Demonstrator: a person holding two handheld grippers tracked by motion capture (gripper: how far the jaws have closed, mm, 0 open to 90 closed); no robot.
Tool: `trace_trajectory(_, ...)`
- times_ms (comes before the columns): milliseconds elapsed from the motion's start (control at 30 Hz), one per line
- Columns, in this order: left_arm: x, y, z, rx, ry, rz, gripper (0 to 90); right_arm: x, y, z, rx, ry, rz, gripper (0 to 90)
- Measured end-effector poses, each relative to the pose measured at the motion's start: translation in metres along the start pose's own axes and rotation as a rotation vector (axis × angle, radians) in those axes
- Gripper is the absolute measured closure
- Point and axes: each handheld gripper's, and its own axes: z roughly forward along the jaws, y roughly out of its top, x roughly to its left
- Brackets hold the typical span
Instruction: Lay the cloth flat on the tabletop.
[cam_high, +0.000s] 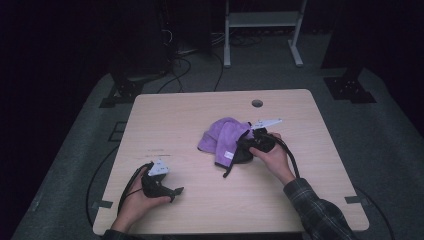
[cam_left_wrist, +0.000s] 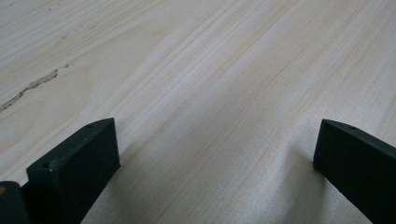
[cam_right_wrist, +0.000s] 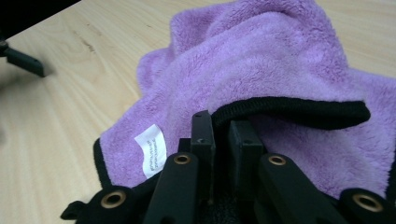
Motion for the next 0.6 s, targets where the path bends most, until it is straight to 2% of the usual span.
trace_trajectory(167, 0.000, 0.000, 0.000, 0.000, 0.000, 0.000, 0.0, 0.010, -0.006, -0.015, 0.000, 0.018, -0.025, 82.0)
trace_trajectory(533, 0.000, 0.000, 0.000, -0.005, 0.006, -0.004, 0.0, 0.024, -0.027, -0.042, 0.020, 0.031, -0.039, 80.6)
trace_trajectory(600, 0.000, -0.001, -0.002, -0.014, 0.013, -0.006, 3.4, 0.025, -0.031, -0.047, 0.031, 0.029, -0.041, 78.4)
